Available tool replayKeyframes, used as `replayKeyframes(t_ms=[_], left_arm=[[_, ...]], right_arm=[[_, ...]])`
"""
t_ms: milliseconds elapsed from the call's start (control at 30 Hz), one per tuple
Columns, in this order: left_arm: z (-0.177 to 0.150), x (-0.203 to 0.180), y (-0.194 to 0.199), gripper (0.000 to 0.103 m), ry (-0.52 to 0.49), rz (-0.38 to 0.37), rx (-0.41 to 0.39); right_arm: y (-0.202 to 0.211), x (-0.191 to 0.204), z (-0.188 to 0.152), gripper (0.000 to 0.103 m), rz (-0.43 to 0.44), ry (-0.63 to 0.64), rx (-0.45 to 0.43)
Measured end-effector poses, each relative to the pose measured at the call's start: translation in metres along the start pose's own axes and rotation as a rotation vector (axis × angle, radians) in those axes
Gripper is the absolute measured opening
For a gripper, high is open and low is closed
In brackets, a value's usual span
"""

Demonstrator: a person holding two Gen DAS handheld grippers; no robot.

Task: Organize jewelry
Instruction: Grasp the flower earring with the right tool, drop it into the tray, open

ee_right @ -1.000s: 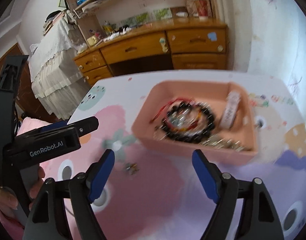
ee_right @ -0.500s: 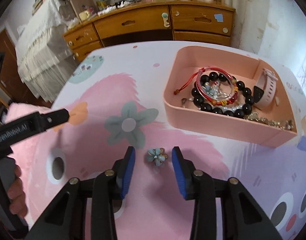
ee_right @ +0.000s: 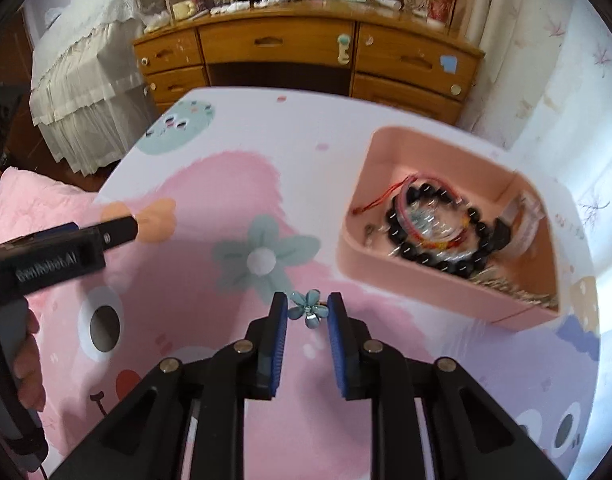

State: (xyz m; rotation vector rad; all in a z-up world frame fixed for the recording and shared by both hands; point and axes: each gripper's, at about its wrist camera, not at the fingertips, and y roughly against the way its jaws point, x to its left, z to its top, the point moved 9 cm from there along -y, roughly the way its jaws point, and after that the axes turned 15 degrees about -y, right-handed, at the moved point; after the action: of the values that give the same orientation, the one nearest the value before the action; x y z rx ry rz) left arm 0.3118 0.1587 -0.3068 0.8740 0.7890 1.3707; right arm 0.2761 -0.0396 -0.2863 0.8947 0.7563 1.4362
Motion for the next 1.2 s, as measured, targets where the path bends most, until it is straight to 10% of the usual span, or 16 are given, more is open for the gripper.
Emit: replayKeyframes(t_ms=[633,1200], left_arm=[[0.004,-0.02,0.005,0.09,-0.052,-0.067,-0.031],[0.006,-0.023,0.017,0.09,-0.099,-0.061,-0.057]], right_arm=[[0.028,-0.122,0.025,0.02,-0.255,-0.188,-0.088],[-0.008,-0.091,0.076,0.02,-0.117,-0.158,-0.155]])
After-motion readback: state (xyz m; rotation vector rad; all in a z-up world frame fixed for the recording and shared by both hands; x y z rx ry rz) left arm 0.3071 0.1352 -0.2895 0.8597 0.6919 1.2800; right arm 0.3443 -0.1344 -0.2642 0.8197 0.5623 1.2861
